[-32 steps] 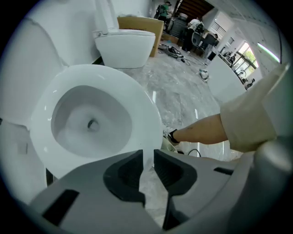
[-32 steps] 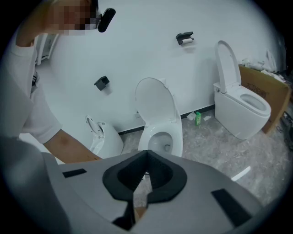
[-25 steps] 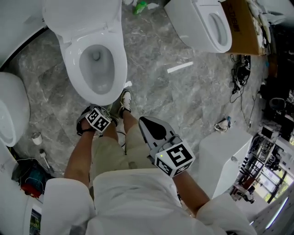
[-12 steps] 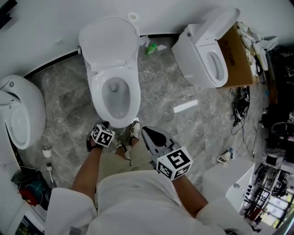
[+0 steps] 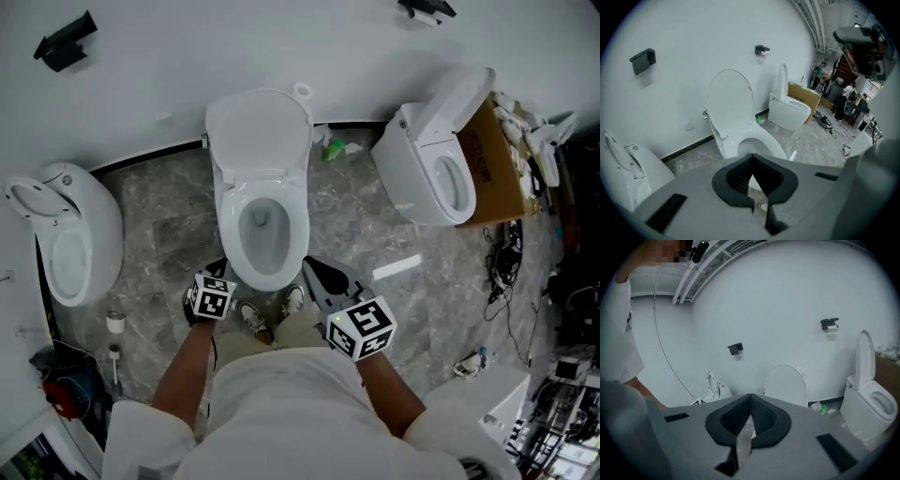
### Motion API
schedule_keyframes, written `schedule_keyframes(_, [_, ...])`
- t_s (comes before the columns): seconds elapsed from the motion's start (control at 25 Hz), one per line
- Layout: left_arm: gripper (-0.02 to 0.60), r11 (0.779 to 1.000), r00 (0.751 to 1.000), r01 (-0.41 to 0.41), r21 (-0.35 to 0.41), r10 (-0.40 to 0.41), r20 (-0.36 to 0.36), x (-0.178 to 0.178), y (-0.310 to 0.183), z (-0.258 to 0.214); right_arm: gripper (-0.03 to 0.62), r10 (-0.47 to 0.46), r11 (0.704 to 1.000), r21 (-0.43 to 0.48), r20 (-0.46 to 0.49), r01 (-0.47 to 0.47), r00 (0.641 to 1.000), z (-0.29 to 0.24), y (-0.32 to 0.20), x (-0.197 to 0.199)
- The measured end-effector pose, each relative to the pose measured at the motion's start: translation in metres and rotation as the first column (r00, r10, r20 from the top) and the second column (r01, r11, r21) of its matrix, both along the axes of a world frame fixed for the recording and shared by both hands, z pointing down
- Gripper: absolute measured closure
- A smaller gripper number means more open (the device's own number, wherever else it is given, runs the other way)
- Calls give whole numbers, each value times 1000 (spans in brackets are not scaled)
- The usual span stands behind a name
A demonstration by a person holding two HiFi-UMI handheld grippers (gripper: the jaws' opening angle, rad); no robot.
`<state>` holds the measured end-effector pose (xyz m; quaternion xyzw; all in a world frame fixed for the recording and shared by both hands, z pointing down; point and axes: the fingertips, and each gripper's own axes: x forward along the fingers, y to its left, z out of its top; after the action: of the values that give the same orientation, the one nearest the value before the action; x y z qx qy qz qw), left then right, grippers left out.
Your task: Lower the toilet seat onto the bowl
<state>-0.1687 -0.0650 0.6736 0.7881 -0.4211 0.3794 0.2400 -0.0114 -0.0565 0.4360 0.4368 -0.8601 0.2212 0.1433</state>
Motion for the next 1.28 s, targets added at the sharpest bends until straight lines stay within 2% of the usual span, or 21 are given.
schedule_keyframes(0.16, [575, 987, 994, 97, 125, -89, -66, -10, -22, -75, 597, -16, 999, 47, 8, 16, 1000, -21, -18, 2])
schedule_keyframes(0.32, [575, 965, 986, 157, 209, -142, -82, -24, -34, -138, 597, -37, 995, 96, 22, 35, 999, -47, -35, 6])
schedule_keyframes(0.4, [575, 947, 980, 191, 258, -170, -104, -31, -40, -168, 597, -48, 991, 122, 18, 46, 999, -57, -44, 8])
schedule_keyframes(0.52, [575, 908, 969, 238, 345, -198, -147, -42, -42, -219, 597, -56, 986, 159, 25, 51, 998, -74, -54, 14])
schedule_keyframes(0.64, [575, 856, 953, 293, 426, -225, -204, -54, -38, -268, 597, -51, 977, 210, 37, 42, 998, -94, -64, 21])
schedule_keyframes(0.72, [575, 813, 938, 337, 475, -245, -247, -63, -30, -297, 597, -40, 970, 241, 38, 29, 998, -107, -70, 28])
schedule_keyframes(0.96, [575, 661, 907, 420, 622, -282, -313, -86, -2, -379, 597, 16, 960, 278, 38, -26, 999, -123, -81, 63])
schedule_keyframes(1.12, [575, 567, 879, 477, 671, -312, -361, -107, 13, -417, 597, 59, 953, 293, 48, -70, 997, -132, -80, 85])
schedule_keyframes(1.2, [575, 540, 871, 490, 684, -327, -366, -114, 20, -430, 597, 77, 948, 305, 54, -90, 996, -140, -78, 95])
schedule_keyframes(1.28, [575, 525, 873, 486, 698, -329, -360, -112, 23, -440, 597, 89, 943, 316, 59, -103, 994, -147, -77, 105])
